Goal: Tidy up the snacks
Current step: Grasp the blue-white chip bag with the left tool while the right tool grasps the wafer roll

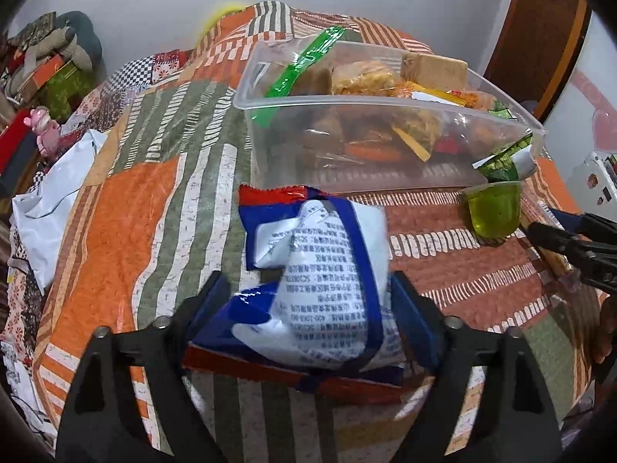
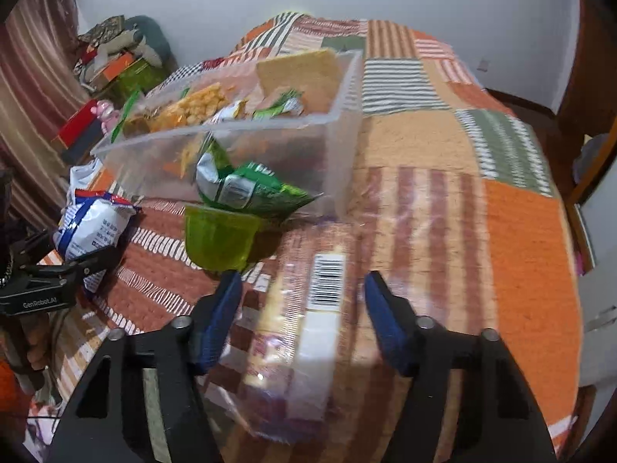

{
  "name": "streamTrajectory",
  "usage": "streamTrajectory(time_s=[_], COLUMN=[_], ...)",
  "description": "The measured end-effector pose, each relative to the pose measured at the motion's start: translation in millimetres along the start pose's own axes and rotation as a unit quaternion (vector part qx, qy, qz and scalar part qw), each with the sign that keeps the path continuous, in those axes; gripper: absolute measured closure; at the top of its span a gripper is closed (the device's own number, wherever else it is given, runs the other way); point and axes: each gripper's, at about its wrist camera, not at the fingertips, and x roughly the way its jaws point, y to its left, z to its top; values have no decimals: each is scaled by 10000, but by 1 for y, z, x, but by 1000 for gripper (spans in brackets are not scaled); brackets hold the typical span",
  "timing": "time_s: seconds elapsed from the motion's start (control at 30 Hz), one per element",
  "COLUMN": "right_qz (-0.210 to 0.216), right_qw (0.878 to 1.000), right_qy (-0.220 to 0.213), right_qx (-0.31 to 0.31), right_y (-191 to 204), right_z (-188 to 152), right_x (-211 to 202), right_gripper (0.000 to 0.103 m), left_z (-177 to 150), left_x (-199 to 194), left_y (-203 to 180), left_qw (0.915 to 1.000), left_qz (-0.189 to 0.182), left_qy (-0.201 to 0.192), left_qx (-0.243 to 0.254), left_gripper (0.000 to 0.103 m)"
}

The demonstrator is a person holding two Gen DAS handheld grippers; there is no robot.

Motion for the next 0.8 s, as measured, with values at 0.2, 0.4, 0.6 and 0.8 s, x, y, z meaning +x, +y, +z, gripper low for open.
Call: streamTrajectory(time_s=[0.2, 0.4, 0.6, 0.8], right_qz=[-130, -134, -120, -153], right_qw=[9998, 9997, 9987, 9959], right_qy=[-62, -185, -442, -853], right_qx=[-112, 78, 220, 252], right_y=[-1, -11, -19, -22], right_z=[-4, -12, -14, -8], right_x=[-3, -17, -38, -68], right_gripper=[57, 60, 60, 60], left_z=[-7, -12, -10, -2], left_x=[-6, -14, -29, -48], left_y=[-5, -8, -6, -11], left_qw=[9996, 9994, 9991, 9976], left_qz=[-17, 1, -96, -179], left_qy=[-202, -262, -385, -658], left_qx=[172, 236, 151, 126], left_gripper=[54, 57, 57, 57])
